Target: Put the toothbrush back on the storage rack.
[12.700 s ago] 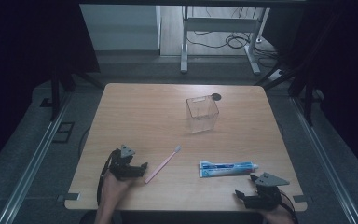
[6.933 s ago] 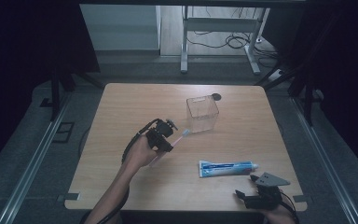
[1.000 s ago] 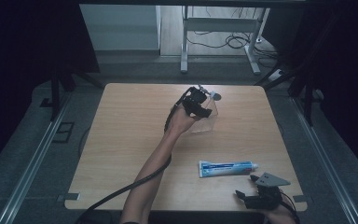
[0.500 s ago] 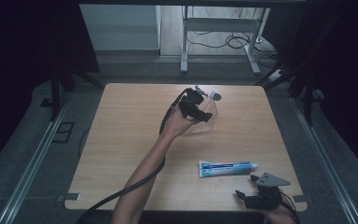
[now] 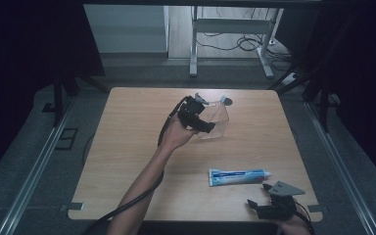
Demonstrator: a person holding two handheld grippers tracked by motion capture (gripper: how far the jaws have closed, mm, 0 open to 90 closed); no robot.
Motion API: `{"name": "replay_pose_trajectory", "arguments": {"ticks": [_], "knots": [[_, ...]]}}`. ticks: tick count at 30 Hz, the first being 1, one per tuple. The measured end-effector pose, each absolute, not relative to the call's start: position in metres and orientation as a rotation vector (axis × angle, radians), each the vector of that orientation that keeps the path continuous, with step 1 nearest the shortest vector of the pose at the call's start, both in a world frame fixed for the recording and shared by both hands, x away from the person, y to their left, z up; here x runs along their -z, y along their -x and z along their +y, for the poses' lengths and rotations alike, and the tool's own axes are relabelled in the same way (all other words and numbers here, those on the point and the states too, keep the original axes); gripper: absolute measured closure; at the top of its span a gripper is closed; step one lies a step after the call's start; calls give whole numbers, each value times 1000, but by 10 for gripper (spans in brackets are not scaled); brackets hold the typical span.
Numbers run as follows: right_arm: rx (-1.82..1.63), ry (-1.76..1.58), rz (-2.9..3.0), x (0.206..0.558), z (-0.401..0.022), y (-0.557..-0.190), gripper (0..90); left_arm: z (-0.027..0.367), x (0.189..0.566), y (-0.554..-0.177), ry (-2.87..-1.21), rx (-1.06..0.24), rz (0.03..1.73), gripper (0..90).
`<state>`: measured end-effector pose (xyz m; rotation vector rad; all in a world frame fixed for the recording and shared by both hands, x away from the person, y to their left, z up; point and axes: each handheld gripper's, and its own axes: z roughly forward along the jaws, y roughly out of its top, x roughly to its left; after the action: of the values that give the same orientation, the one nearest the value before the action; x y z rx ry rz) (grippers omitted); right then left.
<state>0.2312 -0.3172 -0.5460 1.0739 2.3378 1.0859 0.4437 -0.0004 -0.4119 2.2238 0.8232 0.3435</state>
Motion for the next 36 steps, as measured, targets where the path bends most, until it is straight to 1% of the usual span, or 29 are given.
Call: {"name": "replay_pose_trajectory", "arguments": {"ticks": [15,22,26,36], "knots": [[-1086,-1074,2335,546,-317,-231,125,23,419,-422,-2211,-348,823,130],[-1087,-1079,2333,546,-317,-231,125,38,429,-411,-2200,-352,836,129],[-1087,-1082,2333,546,-317,-231,125,48,436,-402,-2221,-386,827,128],[-1088,-1084,2330,546,-317,-231,124,67,449,-384,-2195,-382,850,129]]}}
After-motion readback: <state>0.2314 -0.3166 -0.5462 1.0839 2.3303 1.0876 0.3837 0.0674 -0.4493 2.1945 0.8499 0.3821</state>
